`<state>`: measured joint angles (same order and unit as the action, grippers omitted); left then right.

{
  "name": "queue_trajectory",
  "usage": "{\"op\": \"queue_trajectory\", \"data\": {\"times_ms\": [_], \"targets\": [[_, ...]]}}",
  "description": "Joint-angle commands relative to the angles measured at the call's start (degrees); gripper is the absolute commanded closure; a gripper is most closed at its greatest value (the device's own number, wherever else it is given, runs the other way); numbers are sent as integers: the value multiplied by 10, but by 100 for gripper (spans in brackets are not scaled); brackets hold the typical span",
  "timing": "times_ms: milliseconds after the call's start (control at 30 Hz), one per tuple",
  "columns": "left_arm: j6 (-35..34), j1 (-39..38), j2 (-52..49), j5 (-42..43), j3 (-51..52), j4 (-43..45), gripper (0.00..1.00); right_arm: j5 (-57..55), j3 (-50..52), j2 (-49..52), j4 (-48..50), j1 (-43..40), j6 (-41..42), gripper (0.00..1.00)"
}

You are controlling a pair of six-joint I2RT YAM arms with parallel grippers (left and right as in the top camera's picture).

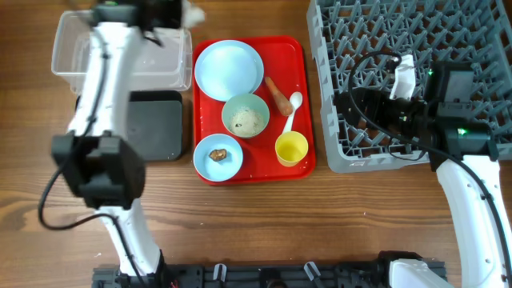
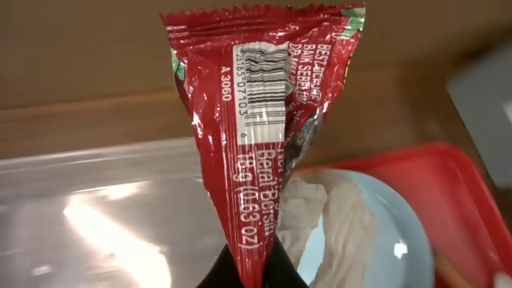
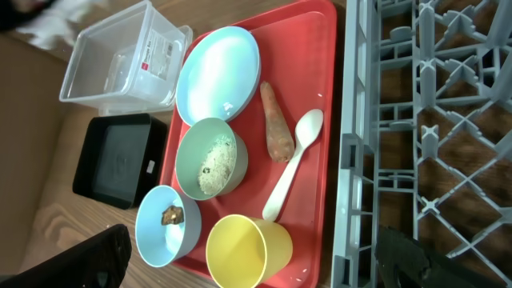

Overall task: Sort waste into correct bins and load items into the dishwasher rack
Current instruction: 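Drop the packet and tissue into the clear plastic bin with left gripper, then grasp the small light blue bowl and tip its food onto the black tray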

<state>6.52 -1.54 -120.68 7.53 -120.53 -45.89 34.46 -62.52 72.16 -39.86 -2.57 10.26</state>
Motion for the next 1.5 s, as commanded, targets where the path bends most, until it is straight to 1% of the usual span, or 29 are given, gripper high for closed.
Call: {"op": "queue_trajectory", "data": {"times_ms": [0, 67, 167, 200, 233, 267, 300, 333, 367, 400, 433, 500, 567, 600, 667, 733, 767, 833, 900, 933, 967, 1067, 1100, 1167, 1200, 1233, 1267, 1367, 1467], "targets": [[-25, 73, -13, -8, 3, 8, 96, -5, -11, 6, -1, 1, 4, 0], [-25, 110, -29, -5, 3, 19, 96, -5, -11, 6, -1, 1, 4, 0], [-25, 123, -62, -6, 3, 18, 96, -5, -11, 6, -1, 1, 4, 0], [-25, 123, -72, -5, 3, 17, 89, -5, -11, 6, -1, 1, 4, 0], [-25, 120, -80, -5, 3, 13, 75, -5, -11, 6, -1, 1, 4, 0], [-25, 116, -84, -5, 3, 6, 54, -5, -11, 6, -1, 1, 4, 0], [-25, 111, -84, -6, 3, 0, 27, -5, -11, 6, -1, 1, 4, 0], [-25, 107, -84, -5, 3, -2, 14, -5, -11, 6, -1, 1, 4, 0], [-25, 104, -75, -5, 3, -4, 6, -5, -11, 6, -1, 1, 4, 0], [-25, 102, -63, -5, 3, -9, 2, -5, -11, 6, -1, 1, 4, 0], [-25, 100, -47, -5, 3, -13, 0, -5, -11, 6, -1, 1, 4, 0], [-25, 96, -8, -5, 3, -28, 0, -5, -11, 6, -1, 1, 4, 0], [-25, 89, 47, 35, 3, -82, 1, -5, -11, 6, -1, 1, 2, 0], [-33, 84, 84, 109, 3, -143, 3, -6, -11, 6, 2, 1, 2, 0], [-62, 71, 119, 167, 3, -245, 0, -18, -11, 6, 4, 1, 2, 0], [-68, 43, 128, 162, 3, -356, 0, -25, -11, 6, 5, 1, 2, 0], [-65, 21, 127, 151, 11, -402, 3, -25, -11, 6, 7, 1, 2, 0], [-67, -43, 127, 138, 60, -429, 5, -25, -11, 6, 18, 1, 2, 0], [-132, -109, 128, 63, 133, -409, 5, -24, -11, 6, 26, 1, 3, 0], [-150, -130, 132, 52, 167, -382, 5, -25, -11, 6, 27, 1, 2, 0], [-173, -159, 142, 54, 226, -320, 8, -25, -11, 6, 26, 1, 2, 0], [-175, -216, 154, 43, 324, -235, 18, -25, -11, 6, 21, 1, 3, 0], [-175, -233, 154, 28, 365, -208, 23, -25, -11, 6, 19, 1, 3, 0], [-172, -245, 154, 22, 421, -164, 31, -25, -11, 6, 16, 1, 2, 0], [-172, -248, 154, 22, 447, -141, 48, -24, -11, 6, 16, 1, 3, 0], [-172, -250, 154, 22, 472, -115, 62, -24, -11, 6, 16, 1, 3, 0], [-172, -250, 154, 22, 490, -96, 66, -24, -11, 6, 12, 1, 4, 0], [-172, -250, 154, 22, 527, -56, 67, -25, -11, 6, 7, 1, 4, 0], [-172, -254, 154, 22, 545, -42, 68, -25, -11, 6, 6, 1, 4, 0]]}}
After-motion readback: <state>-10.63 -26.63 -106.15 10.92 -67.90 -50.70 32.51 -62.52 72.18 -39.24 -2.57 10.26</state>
